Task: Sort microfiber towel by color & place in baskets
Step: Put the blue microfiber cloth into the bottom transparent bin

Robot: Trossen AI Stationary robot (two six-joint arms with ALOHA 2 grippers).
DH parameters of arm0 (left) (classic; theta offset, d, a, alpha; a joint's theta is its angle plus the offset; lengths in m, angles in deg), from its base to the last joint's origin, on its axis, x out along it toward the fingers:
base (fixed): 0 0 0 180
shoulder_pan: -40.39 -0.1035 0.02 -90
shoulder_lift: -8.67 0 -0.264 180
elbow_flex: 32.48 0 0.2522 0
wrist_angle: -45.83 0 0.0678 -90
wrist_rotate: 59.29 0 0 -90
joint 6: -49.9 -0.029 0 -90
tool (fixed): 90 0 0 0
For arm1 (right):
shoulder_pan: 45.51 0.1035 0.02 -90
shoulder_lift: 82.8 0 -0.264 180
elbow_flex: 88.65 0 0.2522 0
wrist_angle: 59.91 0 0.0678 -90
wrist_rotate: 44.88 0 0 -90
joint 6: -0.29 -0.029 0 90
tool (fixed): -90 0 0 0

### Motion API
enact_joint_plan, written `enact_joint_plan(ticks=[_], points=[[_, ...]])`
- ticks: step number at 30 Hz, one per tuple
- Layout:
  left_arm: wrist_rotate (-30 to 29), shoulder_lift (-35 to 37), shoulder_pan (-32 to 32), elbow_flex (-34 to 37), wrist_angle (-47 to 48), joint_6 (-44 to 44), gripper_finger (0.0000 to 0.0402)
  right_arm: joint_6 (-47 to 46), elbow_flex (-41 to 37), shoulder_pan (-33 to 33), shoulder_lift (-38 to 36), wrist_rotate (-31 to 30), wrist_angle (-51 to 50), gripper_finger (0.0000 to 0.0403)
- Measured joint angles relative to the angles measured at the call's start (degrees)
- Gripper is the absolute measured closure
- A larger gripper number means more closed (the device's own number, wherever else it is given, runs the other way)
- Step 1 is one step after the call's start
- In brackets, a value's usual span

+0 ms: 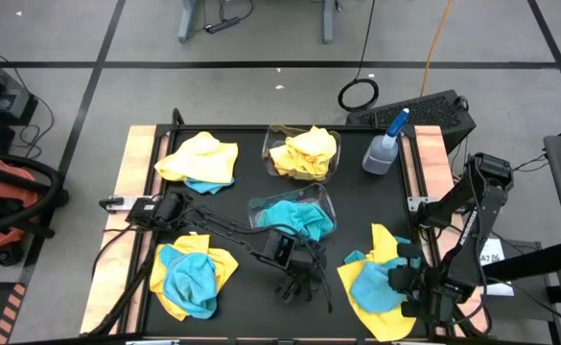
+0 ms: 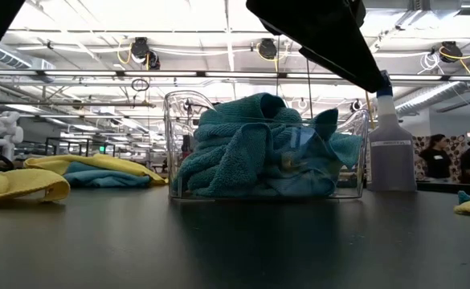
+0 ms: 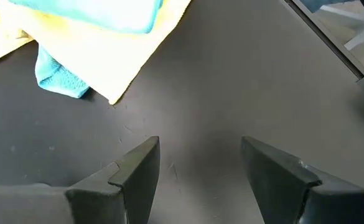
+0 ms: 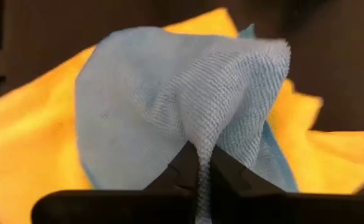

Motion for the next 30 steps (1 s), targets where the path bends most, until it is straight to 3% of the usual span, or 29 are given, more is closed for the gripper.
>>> enact_joint_plan(ticks=[13, 22, 30], points=[[-1.20, 0.00, 0.35, 0.00, 0.61, 0.04, 0.0171, 5.96, 21.94, -0.01, -0.02, -13.89, -22.75, 0.0401], [-9.42, 2.14, 2.32, -0.03, 6.33, 0.08, 0.0171, 10.80, 25.72, -1.31, -0.07, -24.80, -28.45, 0.0402], [-22.36, 8.32, 4.95, -0.04, 15.90, 6.01, 0.0171, 19.45, 25.73, -6.55, -0.07, -32.40, -26.15, 0.0403]])
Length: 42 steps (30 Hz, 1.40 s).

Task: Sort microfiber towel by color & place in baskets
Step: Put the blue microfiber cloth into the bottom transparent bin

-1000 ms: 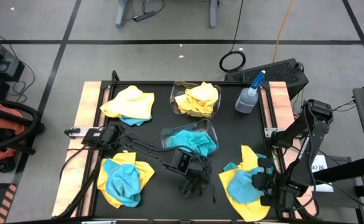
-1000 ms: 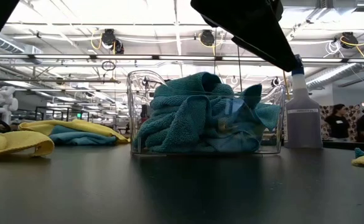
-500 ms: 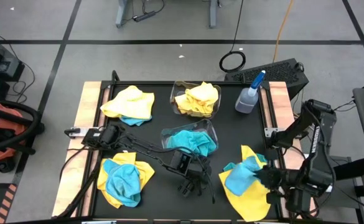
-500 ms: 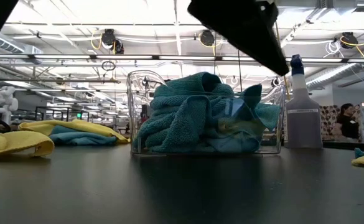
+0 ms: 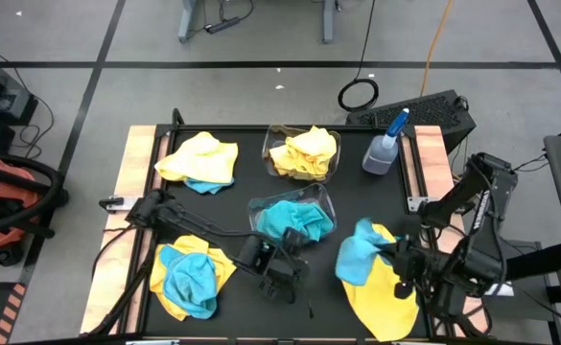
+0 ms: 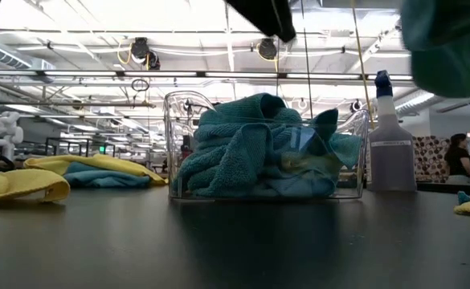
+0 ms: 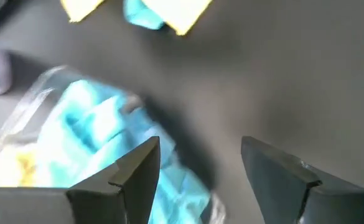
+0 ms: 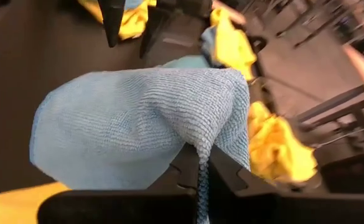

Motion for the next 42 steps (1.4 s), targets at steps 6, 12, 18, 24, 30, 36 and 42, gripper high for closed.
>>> enact_joint_plan(ticks=[6, 12, 18, 24, 30, 36, 42], points=[[-6.43, 4.78, 1.81, -0.04, 10.21, 7.86, 0.0171, 10.56, 0.02, -4.86, 0.00, -3.42, 4.65, 0.0403], [-10.44, 7.19, 3.40, -0.04, 19.36, 15.79, 0.0171, 23.87, 0.02, -10.79, 0.00, -3.21, 11.88, 0.0403], [-12.21, 7.40, 4.75, -0.02, 22.46, 18.49, 0.0171, 39.39, 0.02, -16.87, 0.00, -1.01, 21.01, 0.0403], [-13.31, 7.40, 5.47, -0.02, 24.26, 19.56, 0.0171, 52.40, 0.02, -23.94, 0.00, 7.23, 30.19, 0.0402], [-15.09, 7.40, 5.83, 0.16, 25.61, 19.56, 0.0171, 61.80, 0.02, -30.10, 0.00, 13.56, 36.98, 0.0402], [-15.29, 8.76, 5.84, 5.88, 24.71, 19.56, 0.0171, 68.49, 0.02, -36.63, 0.00, 26.40, 45.17, 0.0402], [-15.98, 13.75, 5.81, 17.58, 16.09, 20.58, 0.0171, 71.19, 0.02, -44.03, 0.00, 40.82, 50.09, 0.0402]])
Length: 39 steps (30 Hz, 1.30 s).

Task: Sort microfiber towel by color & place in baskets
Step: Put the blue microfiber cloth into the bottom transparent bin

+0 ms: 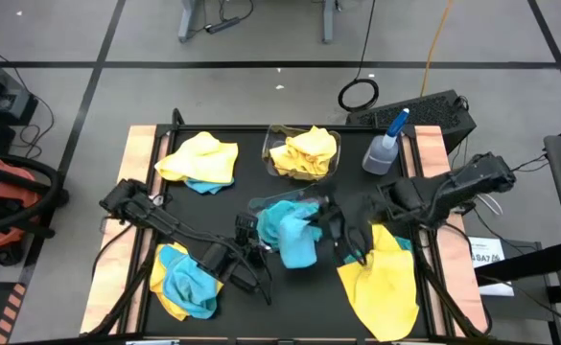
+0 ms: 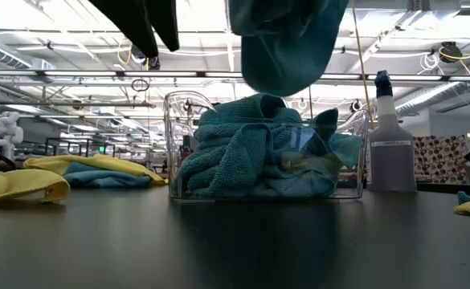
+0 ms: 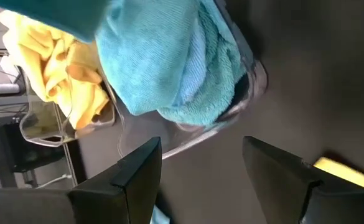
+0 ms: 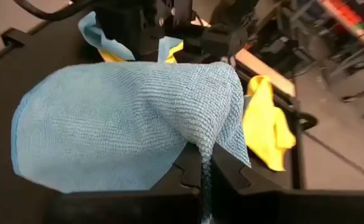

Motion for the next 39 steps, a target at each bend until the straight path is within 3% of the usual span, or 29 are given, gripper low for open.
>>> enact_joint_plan(ticks=[7, 17, 25, 39], points=[[-1.37, 7.79, 0.00, 11.17, -11.06, 0.34, 0.0171, -0.54, 0.00, -8.49, 0.49, 9.90, 1.09, 0.0402], [-2.09, 14.90, 0.00, 22.66, -21.03, 0.44, 0.0171, -1.54, 0.00, -14.49, 6.46, 26.77, 7.86, 0.0402], [-2.11, 15.13, 0.00, 27.03, -23.63, 0.91, 0.0171, -1.04, -0.02, -18.47, 13.81, 28.17, 9.89, 0.0402], [-2.05, 15.13, 0.07, 27.38, -24.03, 1.96, 0.0171, 0.61, -0.02, -21.73, 27.94, 28.41, 9.87, 0.0402]])
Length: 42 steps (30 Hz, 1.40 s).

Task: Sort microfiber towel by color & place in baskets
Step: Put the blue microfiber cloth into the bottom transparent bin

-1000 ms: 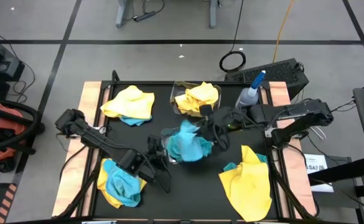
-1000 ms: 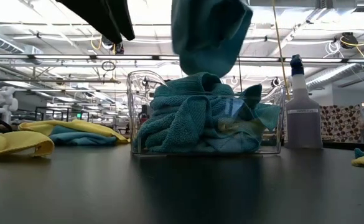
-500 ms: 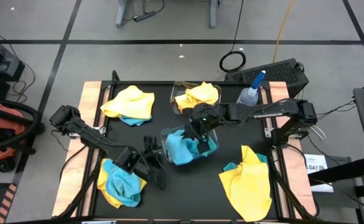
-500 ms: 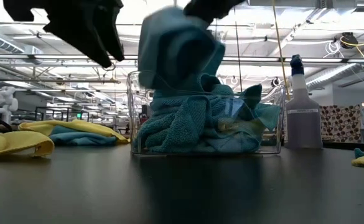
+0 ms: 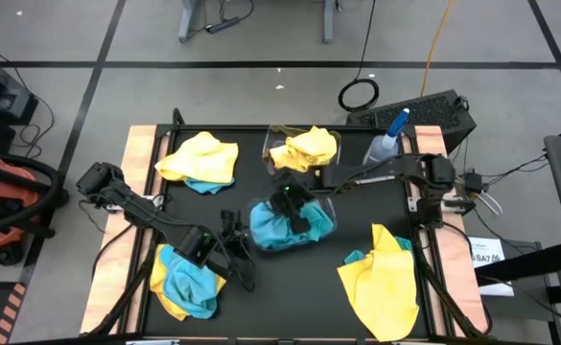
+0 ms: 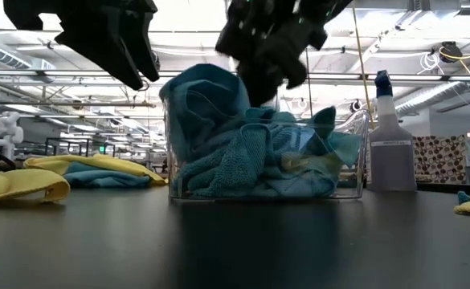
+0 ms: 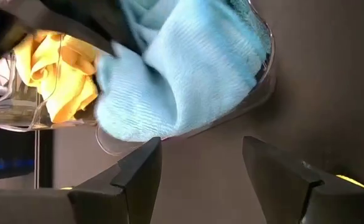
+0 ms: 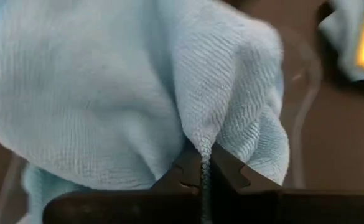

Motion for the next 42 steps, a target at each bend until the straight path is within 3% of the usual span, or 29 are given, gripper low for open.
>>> enact_joint_plan(ticks=[8, 18, 23, 34, 42], points=[[0.00, 0.00, 0.00, 0.00, 0.06, -0.22, 0.0171, 0.00, 0.04, 0.01, 6.06, 1.26, 0.94, 0.0403], [0.00, 0.00, 0.00, 0.00, -0.09, -0.26, 0.0171, -0.52, 0.16, -0.01, 7.90, 1.24, 0.90, 0.0395], [0.07, 0.00, 0.00, -0.02, -0.18, -0.20, 0.0171, -1.77, 0.07, 0.03, 6.79, 1.07, -0.67, 0.0353], [2.00, 1.16, 0.11, -0.07, 0.93, 1.51, 0.0171, -1.89, -0.07, 1.66, -1.70, 0.78, -4.89, 0.0216], [3.17, 3.10, 0.79, -0.07, 2.81, 4.43, 0.0171, -3.65, -0.07, 3.28, -10.30, 0.76, -8.81, 0.0176]])
